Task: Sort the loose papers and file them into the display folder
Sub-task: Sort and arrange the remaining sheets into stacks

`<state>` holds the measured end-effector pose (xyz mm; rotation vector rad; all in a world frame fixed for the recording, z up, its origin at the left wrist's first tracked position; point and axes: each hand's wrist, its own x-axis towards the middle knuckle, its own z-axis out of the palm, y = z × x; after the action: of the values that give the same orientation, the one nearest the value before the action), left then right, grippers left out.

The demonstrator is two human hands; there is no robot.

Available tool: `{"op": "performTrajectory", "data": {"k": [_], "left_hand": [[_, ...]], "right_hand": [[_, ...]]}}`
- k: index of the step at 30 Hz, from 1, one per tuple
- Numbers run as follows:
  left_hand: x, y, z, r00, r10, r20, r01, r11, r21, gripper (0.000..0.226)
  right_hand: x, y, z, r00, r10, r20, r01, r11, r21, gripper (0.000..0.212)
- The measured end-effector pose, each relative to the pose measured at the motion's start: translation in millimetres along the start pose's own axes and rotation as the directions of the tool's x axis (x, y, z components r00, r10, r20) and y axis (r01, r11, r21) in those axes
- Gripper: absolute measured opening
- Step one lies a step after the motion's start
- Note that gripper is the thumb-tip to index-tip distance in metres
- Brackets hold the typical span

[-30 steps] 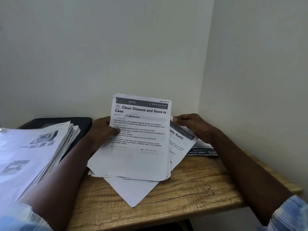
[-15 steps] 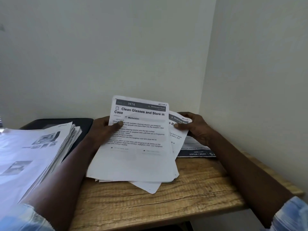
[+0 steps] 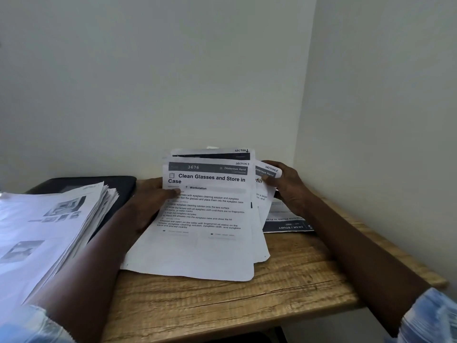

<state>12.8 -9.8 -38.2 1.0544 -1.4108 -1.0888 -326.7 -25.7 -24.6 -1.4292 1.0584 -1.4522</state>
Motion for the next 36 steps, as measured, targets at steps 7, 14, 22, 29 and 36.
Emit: {"op": "performTrajectory", "data": {"k": [7, 14, 22, 29, 36], "left_hand": [[-3.4, -0.9, 5.2, 0.993, 0.003, 0.117, -0.008, 0.999, 0.042, 0.027], [-6.7, 1.6, 7.7, 0.996, -0.011, 0.091, 0.002, 0.996, 0.092, 0.028], [5.3, 2.9, -2.9, 0.955, 0.134, -0.265, -0.090, 0.981, 0.173, 0.045], [5.0, -6.3, -9.1, 0.935, 0.171, -0.309, -0.080, 0.954, 0.288, 0.042], [1.4, -1.0, -7.0, 0.926, 0.199, -0.320, -0.097, 0.947, 0.305, 0.024]], "right_hand": [[1.0, -3.2, 3.7, 0.998, 0.029, 0.053, -0.033, 0.995, 0.091, 0.042], [-2.8, -7.9, 5.6, 0.994, 0.035, 0.105, -0.042, 0.997, 0.059, 0.037], [2.8, -2.6, -49.5, 0.917, -0.137, -0.374, -0.252, 0.527, -0.812, 0.071], [-4.8, 9.4, -51.3, 0.939, 0.214, -0.268, -0.307, 0.177, -0.935, 0.095], [3.9, 10.3, -58.1, 0.948, 0.055, -0.312, -0.290, 0.549, -0.784, 0.028]]}}
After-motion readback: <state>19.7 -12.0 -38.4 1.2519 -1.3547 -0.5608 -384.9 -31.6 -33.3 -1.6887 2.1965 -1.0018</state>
